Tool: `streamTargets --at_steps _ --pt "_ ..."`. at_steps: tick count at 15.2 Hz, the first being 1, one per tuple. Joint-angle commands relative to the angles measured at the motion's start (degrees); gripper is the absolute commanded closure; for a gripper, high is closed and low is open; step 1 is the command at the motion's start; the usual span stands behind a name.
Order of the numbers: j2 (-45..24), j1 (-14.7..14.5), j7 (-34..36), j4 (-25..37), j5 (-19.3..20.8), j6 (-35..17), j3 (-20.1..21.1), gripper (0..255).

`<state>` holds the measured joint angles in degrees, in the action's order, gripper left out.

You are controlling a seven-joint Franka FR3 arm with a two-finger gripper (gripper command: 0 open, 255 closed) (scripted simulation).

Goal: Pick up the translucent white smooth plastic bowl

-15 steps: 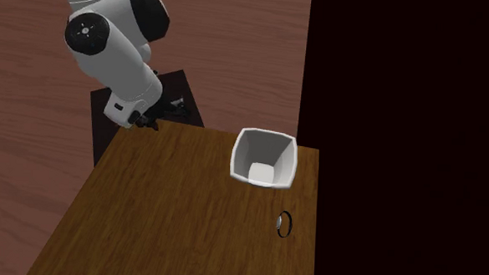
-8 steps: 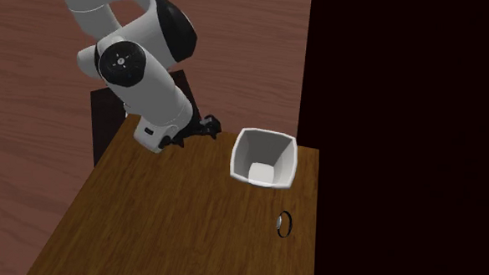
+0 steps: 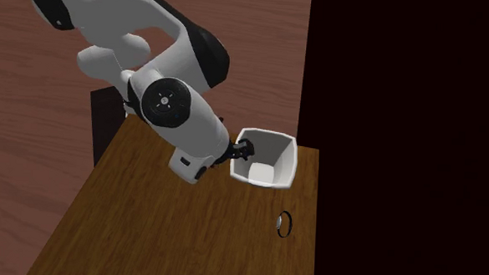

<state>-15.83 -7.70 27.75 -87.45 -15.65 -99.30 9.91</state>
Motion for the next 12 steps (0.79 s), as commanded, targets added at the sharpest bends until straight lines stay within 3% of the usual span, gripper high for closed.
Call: streamTargets --at_steps 1,10,11,12 --pt "-2.40 -0.36 0.79 2.63 0.04 0.00 0.11 0" --pt "-2.80 -0.44 -0.50 -1.78 -0.17 -4.64 0.08 0" --pt "-2.84 -0.43 -0.51 -1.74 -0.17 -4.63 0.08 255" --pt "-2.83 -0.42 -0.52 -1.75 -0.17 -4.63 0.07 255"
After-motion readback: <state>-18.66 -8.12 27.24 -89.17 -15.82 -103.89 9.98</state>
